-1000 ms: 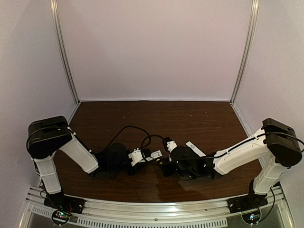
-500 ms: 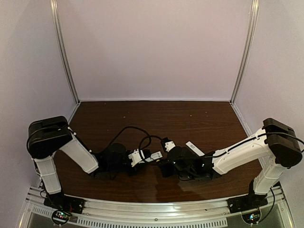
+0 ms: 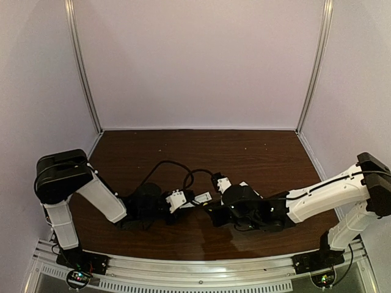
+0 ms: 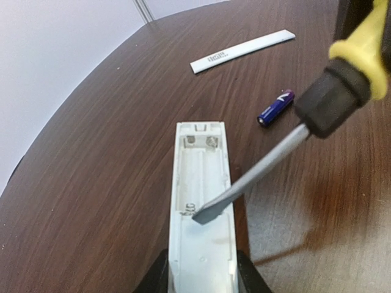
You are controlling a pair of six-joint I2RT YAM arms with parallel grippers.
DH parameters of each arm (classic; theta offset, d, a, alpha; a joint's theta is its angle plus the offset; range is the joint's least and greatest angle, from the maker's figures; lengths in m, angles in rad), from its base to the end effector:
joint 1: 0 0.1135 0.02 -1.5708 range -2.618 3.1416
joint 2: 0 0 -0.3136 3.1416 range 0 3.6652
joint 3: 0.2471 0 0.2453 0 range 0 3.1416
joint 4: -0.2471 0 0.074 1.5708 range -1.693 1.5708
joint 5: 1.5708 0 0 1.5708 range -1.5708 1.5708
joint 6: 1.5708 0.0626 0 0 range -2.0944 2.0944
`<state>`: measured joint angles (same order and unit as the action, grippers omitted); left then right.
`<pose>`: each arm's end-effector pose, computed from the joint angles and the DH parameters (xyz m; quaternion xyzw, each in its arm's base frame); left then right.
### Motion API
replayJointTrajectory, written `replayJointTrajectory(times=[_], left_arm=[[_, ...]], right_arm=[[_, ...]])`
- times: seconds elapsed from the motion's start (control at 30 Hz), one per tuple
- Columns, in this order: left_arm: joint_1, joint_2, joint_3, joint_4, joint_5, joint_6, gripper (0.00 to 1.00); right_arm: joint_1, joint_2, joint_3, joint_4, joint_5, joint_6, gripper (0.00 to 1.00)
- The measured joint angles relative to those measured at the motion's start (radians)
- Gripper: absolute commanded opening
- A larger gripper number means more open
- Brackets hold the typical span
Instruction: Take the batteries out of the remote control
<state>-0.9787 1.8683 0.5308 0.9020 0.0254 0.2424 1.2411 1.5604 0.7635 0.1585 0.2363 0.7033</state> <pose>0.1935 -0.2906 0.1382 0.4890 0.6869 -0.2035 0.4977 0.1221 0.3114 0.2185 -0.1846 0.8693 0.3094 0.3385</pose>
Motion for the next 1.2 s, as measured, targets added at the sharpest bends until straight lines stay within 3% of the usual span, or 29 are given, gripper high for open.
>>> replayJointTrajectory(times=[0.47,0.67,0.9,1.2], left_arm=[[0.000,0.000,0.008,0.033,0.007,-0.044,0.00],[0.000,0.000,0.042,0.035,-0.097,-0.130,0.00],[0.000,0.000,0.105,-0.026,-0.288,-0.336,0.00],[0.000,0.000,0.170,-0.234,-0.521,-0.700,0.00]], right_arm=[[0.018,-0.217,-0.081,-0.094,0.103,0.017,0.00],[0.018,-0.295,-0.132,-0.125,0.180,0.039,0.00],[0.018,-0.357,-0.174,-0.136,0.234,0.062,0.00],[0.018,-0.378,-0.198,-0.137,0.248,0.079,0.00]])
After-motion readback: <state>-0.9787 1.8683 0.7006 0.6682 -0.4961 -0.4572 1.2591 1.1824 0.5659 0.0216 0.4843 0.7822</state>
